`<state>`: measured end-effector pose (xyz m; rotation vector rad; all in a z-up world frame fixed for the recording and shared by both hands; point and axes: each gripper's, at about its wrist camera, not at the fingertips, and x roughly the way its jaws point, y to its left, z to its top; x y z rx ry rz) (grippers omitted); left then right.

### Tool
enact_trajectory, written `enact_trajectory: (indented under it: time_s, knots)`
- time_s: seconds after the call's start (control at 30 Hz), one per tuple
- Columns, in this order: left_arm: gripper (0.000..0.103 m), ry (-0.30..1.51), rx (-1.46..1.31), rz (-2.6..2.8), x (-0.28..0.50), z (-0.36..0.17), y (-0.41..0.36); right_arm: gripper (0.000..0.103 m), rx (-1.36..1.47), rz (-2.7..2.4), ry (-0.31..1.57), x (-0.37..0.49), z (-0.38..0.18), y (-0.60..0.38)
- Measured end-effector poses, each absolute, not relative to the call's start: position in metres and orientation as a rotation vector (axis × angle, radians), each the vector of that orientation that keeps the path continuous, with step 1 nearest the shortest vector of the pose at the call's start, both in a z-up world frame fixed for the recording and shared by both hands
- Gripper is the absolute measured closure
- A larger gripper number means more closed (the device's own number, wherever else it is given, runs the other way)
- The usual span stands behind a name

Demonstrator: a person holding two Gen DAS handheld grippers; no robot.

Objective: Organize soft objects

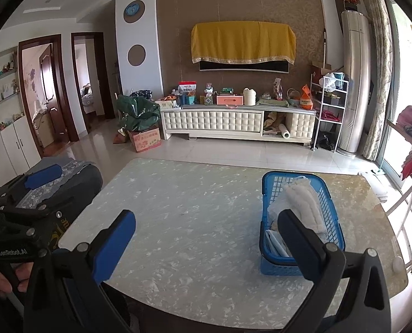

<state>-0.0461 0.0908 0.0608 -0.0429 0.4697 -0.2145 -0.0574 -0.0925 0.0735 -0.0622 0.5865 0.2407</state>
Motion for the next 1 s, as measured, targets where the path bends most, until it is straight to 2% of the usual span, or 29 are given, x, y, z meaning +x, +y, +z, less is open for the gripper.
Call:
enact_trajectory:
  time_s: [1.0]
  knots:
    - [0.0,0.461,-0.036,-0.192,-0.052,0.0669,0.0863,0.0,-0.044,0.239,0.582,-0.0633,0.08,-0.0951]
